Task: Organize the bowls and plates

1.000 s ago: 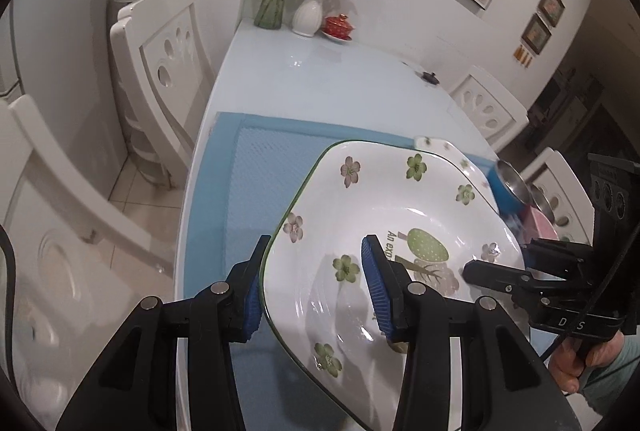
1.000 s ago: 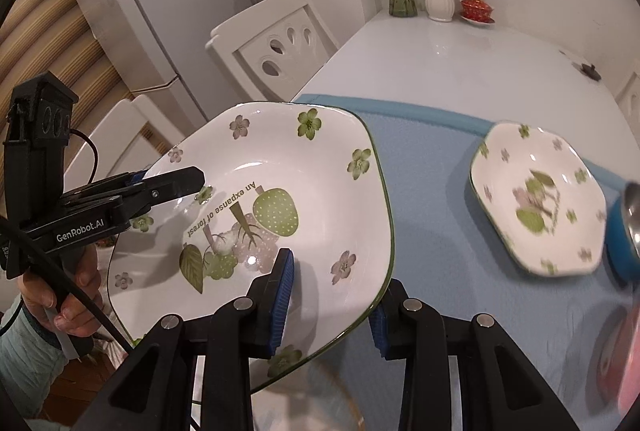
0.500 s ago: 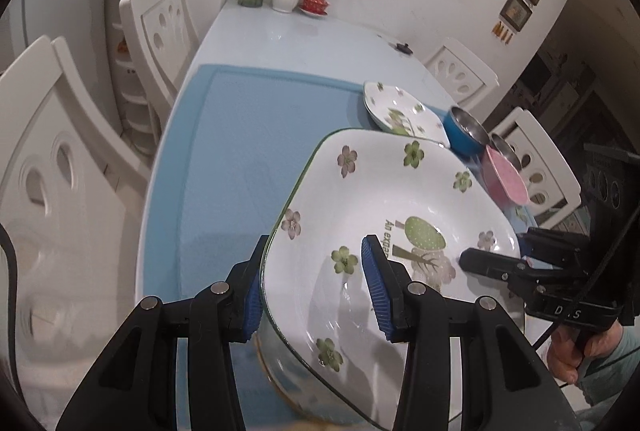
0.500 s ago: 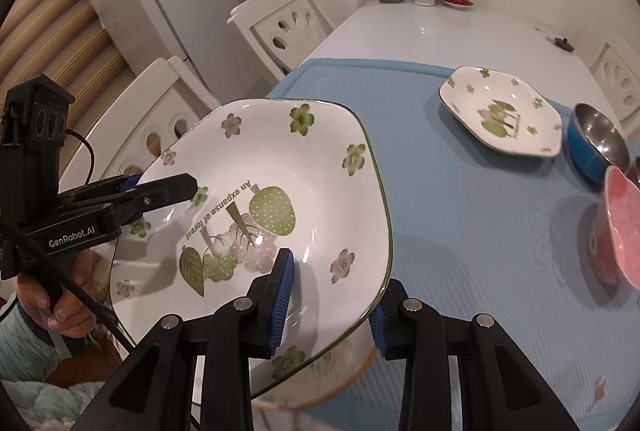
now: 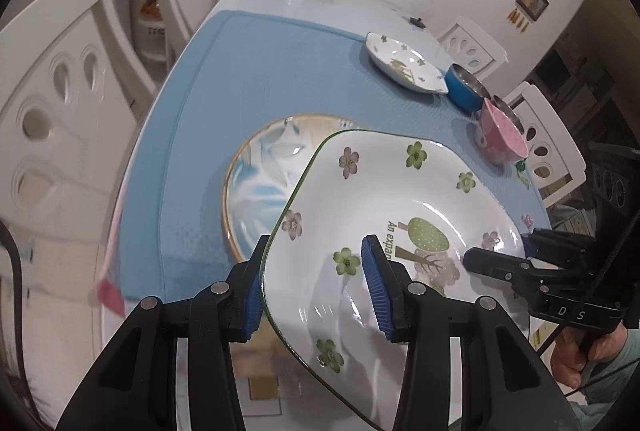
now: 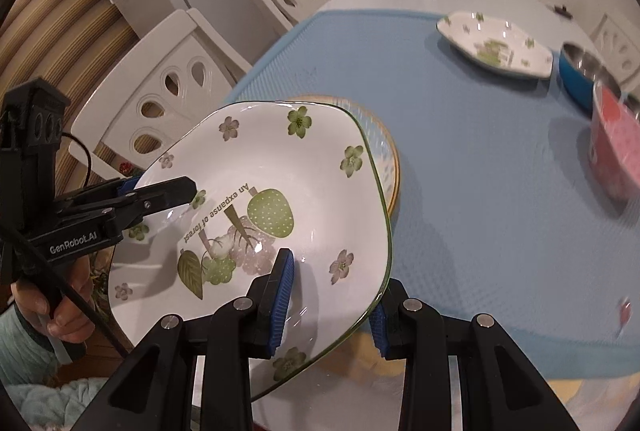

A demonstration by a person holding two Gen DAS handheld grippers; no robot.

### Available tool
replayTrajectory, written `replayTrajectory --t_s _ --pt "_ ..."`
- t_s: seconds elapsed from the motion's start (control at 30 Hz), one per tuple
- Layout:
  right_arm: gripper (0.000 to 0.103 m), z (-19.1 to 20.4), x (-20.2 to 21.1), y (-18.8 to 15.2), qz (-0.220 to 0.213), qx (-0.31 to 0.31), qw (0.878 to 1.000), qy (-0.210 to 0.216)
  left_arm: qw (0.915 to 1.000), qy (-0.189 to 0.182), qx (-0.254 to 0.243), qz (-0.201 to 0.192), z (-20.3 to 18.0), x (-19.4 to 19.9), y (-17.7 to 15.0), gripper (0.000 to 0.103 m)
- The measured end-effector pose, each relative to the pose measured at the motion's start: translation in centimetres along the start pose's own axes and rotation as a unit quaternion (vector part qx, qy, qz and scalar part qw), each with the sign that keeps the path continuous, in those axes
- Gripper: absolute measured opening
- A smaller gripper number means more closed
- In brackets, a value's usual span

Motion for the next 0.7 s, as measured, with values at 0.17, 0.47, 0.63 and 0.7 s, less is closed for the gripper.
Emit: replayTrajectory --t_s 0.17,0.47,0.63,0.7 --pt "0.033 -0.3 -1.6 -0.4 0.015 -0.006 1.000 0.004 0.9999 0.012 0.010 0.004 0.5 -1.0 -1.0 0.041" --pt "0.033 -0.7 -3.0 0.1 0.027 -0.013 1.000 -0.007 0.9997 0.020 0.009 0.006 1.1 -2.3 -0.8 0.041" --pt "0.033 -1.1 -3.4 0.4 0.038 -0.024 0.999 -0.016 0.9989 0.040 -0.009 0.022 0.6 -3.1 -0.3 0.041" --pt "0.033 -1.1 -3.5 0.6 0.045 -0.029 0.998 -0.019 0.9985 0.044 -0.011 0.032 0.4 -3.6 -0.1 0.041"
Point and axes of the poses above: each gripper's, at about its wrist camera, not at the fingertips, and x roughly against the way its jaws point, z to its left, y to its top, the point moved 1 cm from there along -x, roughly the way its jaws point, and after that the axes turned 1 degree about z, right-handed, at the moved point
